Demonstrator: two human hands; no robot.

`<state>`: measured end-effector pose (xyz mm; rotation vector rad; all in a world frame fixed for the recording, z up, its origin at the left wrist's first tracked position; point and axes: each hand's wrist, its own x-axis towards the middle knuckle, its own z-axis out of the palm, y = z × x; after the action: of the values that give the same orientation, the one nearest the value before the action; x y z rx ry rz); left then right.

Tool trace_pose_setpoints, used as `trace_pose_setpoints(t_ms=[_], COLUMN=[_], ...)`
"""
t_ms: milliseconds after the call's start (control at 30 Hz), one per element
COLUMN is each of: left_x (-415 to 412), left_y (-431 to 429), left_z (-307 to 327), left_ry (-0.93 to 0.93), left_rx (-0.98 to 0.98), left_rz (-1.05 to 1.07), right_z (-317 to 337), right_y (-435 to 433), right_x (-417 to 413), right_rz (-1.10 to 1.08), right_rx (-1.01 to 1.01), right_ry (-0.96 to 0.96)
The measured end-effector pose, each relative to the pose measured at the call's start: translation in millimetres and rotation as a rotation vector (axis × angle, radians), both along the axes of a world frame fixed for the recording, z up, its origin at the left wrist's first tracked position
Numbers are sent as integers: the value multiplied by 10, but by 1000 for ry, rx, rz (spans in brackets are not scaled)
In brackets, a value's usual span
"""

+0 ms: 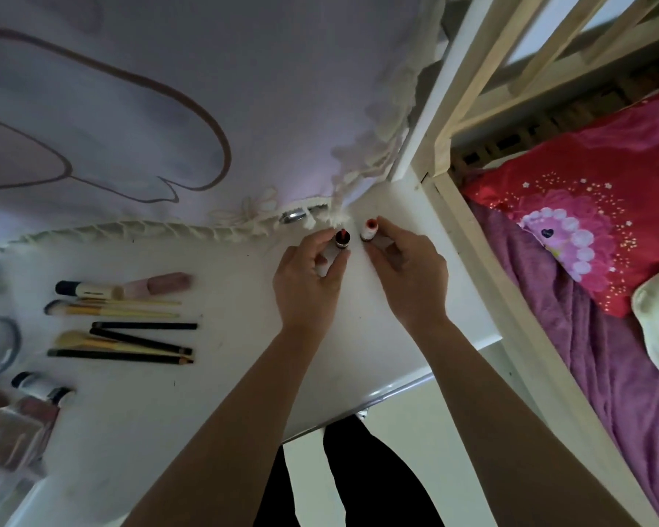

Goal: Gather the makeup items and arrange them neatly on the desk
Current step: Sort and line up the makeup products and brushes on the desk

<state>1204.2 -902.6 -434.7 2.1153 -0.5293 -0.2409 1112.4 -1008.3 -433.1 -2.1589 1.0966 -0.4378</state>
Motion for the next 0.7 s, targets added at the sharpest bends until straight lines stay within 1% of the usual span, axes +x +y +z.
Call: trace_pose_setpoints(t_ms=[67,200,300,400,500,600,700], left_x=[-3,-25,52,253,519,800,1046], left_y=[48,335,780,1232,1677,2076,2331], left_z=[30,123,193,247,286,263,239], left_ry=[32,50,-18,-144,-208,-214,-183], left_rx=[-7,-33,-17,29,78,127,137], left_rz=[-3,5,28,59,99,131,139], right_z=[-9,24,36,79,94,102,97], right_y=[33,263,597,994,1354,1619,1794], right_x=[-47,-141,-98,89,448,861,1168], right_rz=[-43,-200,-196,-74,101,286,424], right_rx=[23,77,68,71,49,17,-116], right_ry=[-28,-143,-176,-202,-187,-118,38])
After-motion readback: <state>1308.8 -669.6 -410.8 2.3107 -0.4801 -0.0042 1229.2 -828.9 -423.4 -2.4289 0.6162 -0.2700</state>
